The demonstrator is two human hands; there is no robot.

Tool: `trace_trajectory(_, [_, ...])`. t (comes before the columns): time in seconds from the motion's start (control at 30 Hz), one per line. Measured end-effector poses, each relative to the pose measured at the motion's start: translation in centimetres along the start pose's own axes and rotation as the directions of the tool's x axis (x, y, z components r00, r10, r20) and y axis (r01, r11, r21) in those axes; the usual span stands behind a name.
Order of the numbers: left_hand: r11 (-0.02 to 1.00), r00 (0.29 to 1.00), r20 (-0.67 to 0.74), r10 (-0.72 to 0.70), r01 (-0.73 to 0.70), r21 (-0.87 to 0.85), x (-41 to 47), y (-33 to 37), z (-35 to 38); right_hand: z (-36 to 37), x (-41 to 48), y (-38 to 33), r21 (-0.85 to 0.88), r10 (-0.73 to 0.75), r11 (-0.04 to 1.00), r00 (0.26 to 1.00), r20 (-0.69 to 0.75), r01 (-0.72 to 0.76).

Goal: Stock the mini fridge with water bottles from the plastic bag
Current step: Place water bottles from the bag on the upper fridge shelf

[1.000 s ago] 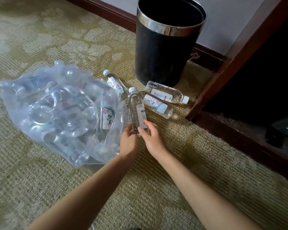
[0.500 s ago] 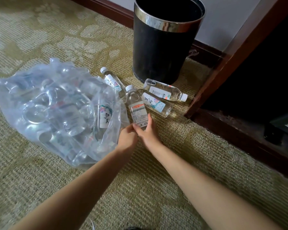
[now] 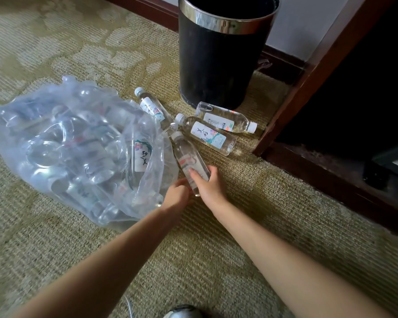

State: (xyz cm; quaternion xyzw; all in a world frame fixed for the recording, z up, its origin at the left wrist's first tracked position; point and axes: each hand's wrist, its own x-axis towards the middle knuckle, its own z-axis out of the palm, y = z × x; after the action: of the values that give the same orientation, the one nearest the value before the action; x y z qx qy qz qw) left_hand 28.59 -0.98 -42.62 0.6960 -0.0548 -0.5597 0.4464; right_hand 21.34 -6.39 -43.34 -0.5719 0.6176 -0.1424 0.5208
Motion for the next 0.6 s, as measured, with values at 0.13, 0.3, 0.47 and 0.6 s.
trace_trajectory(0.13, [0.999, 0.999, -0.038, 0.014, -0.015, -0.041, -0.2, -0.9, -0.3, 0.2, -0.4, 0.3, -0.067, 0.029, 0.997, 0.998, -0.051, -0.033])
trace_trajectory(0.3, [0.987, 0.999, -0.024, 0.037, -0.041, -0.154, -0.5, -0.6, -0.9, 0.3, -0.8, 0.8, -0.083, 0.044, 0.995, 0.997, -0.070, -0.050])
trace_trajectory(0.47, [0.991, 0.997, 0.052, 0.049, -0.043, -0.123, -0.8, -0.7, -0.4, -1.3, -0.4, 1.6, 0.067, 0.119, 0.990, 0.992, 0.040, -0.122])
trace_trajectory(0.6, [0.990, 0.997, 0.069, 0.035, -0.026, -0.136, -0.9, -0.8, 0.6, -2.6, -0.3, 2.3, 0.331, 0.193, 0.916, 0.972, 0.134, -0.227])
